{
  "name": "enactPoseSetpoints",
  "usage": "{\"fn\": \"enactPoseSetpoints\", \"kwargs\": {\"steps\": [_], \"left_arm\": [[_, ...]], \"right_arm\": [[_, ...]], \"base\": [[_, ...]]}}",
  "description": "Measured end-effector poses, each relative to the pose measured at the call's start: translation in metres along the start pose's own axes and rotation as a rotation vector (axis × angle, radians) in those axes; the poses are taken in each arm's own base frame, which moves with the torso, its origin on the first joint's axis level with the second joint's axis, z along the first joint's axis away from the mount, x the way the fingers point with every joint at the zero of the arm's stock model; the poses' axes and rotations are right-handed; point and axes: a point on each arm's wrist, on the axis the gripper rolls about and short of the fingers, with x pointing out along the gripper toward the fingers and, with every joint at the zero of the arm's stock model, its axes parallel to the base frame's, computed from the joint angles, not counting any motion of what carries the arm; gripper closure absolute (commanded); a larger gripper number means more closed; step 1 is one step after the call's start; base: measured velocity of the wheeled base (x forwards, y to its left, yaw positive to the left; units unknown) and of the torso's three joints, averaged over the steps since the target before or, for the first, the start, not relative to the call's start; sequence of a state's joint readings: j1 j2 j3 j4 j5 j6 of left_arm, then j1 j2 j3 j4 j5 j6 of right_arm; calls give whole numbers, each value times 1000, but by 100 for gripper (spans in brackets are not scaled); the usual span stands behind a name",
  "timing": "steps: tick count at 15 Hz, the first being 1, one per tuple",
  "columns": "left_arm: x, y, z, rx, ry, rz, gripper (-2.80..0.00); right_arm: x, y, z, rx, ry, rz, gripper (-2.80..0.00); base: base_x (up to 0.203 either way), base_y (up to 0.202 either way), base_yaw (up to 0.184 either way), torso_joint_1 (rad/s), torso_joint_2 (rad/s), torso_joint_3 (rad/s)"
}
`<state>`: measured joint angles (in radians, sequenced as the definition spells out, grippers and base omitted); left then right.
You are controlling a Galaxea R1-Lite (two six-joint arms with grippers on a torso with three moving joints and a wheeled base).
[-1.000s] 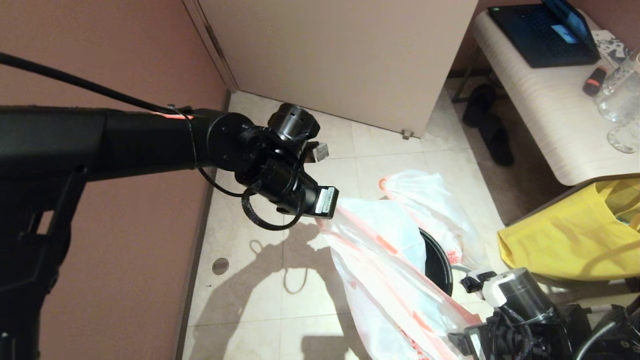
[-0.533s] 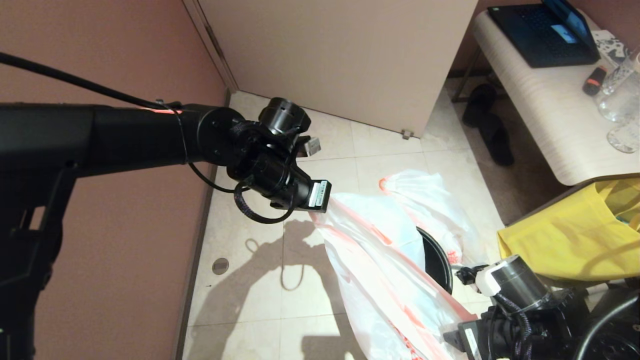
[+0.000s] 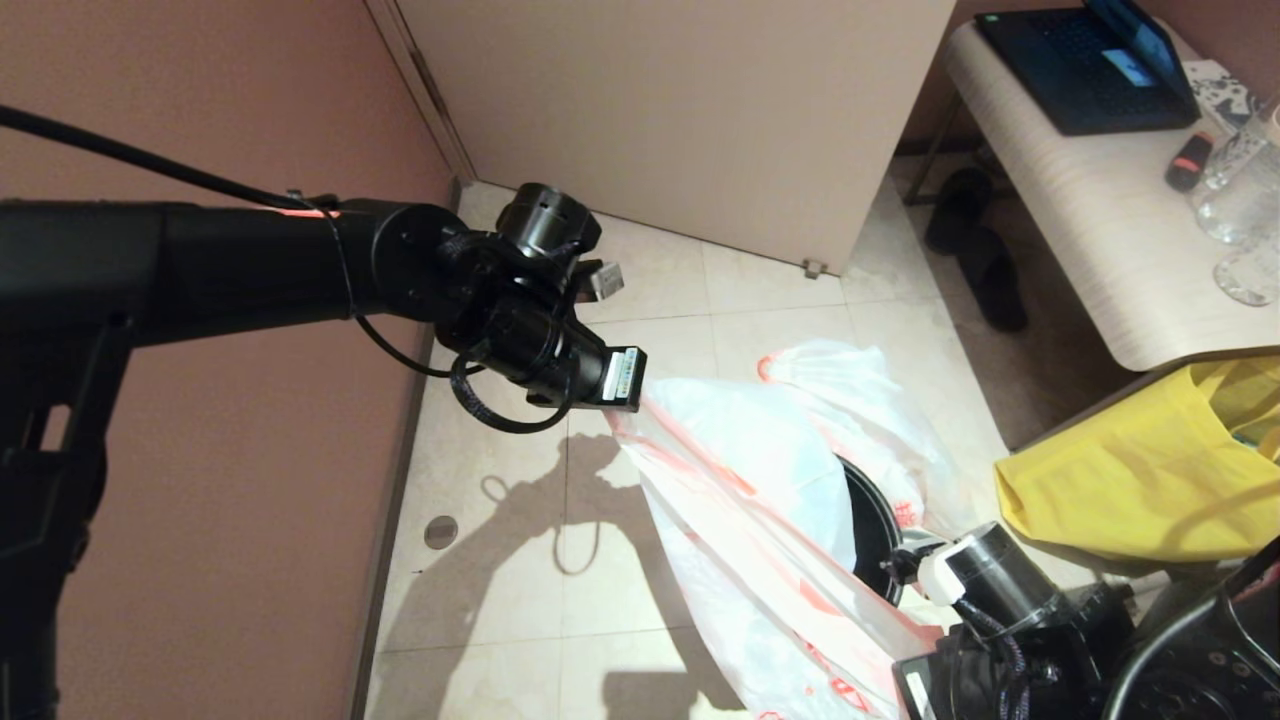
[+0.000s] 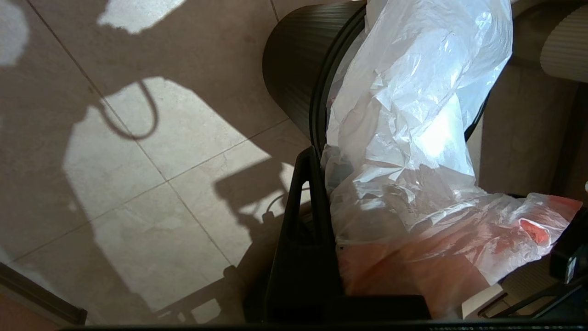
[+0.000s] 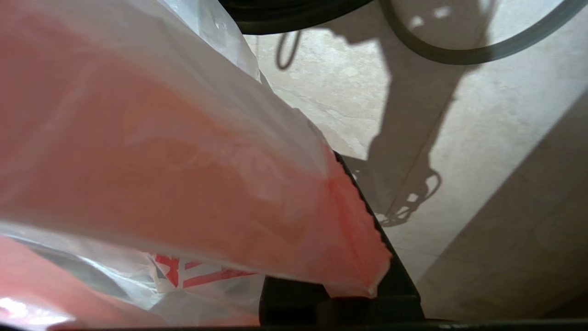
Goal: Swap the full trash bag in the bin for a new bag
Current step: Put the new garbage bag on the trash can
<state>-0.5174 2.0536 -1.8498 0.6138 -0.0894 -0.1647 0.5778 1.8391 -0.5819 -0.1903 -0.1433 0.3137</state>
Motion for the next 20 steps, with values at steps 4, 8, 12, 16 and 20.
{"fn": "enactPoseSetpoints", "kwargs": {"steps": [4, 8, 12, 16, 20], "left_arm": [[13, -2, -4, 12, 37, -19, 0], [34, 0, -9, 10, 78, -17, 0], [64, 7, -20, 63, 150, 3, 0], [96, 23, -34, 110, 239, 21, 0], [132, 29, -50, 122, 314, 24, 0]], "right_arm": [[4, -25, 9, -2, -22, -156, 0], [7, -55, 41, 54, -87, -219, 0], [23, -63, 54, 47, -79, -240, 0], [54, -64, 64, 47, -45, -248, 0], [84, -67, 62, 51, 11, -258, 0]], "base": [[0, 0, 0, 0, 0, 0], [0, 0, 0, 0, 0, 0], [0, 0, 0, 0, 0, 0], [0, 0, 0, 0, 0, 0], [0, 0, 0, 0, 0, 0]]}}
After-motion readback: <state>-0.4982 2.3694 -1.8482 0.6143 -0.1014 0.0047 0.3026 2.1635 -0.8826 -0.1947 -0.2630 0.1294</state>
